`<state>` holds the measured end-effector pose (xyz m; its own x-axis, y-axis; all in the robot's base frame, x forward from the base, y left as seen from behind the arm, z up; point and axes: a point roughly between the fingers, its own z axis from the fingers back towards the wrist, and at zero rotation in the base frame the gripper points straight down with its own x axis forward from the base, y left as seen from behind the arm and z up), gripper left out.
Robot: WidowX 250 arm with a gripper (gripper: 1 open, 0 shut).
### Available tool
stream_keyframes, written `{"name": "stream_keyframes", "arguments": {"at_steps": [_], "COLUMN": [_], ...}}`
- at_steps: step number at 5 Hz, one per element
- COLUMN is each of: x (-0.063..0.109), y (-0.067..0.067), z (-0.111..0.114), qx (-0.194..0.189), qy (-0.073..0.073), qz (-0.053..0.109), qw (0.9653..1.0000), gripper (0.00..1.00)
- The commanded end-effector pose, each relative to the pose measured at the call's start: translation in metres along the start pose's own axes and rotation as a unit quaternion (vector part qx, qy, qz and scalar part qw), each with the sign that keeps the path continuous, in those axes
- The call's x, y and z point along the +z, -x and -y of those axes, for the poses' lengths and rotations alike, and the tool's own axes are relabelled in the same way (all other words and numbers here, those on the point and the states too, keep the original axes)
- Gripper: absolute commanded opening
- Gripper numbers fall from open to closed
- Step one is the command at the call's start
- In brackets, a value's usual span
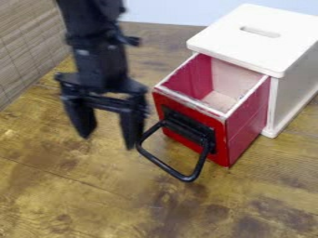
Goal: Open the drawer
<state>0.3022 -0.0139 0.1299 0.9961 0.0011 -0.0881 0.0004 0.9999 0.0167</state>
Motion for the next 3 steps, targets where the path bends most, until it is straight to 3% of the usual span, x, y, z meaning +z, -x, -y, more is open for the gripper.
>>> {"name": "stream_keyframes", "arguments": {"at_steps": [1,2,3], "x": [0.008,0.003,0.005], "y": [-0.006,-0.003,0.006], "z": [-0.002,-0.008,-0.016], "qx": [0.006,0.015,0.025], "qy": [-0.002,-0.002,-0.002], "qz": [0.026,0.025,0.031], "qw": [0.9996,0.9996,0.9992], "gripper": [1.00,0.00,1.00]}}
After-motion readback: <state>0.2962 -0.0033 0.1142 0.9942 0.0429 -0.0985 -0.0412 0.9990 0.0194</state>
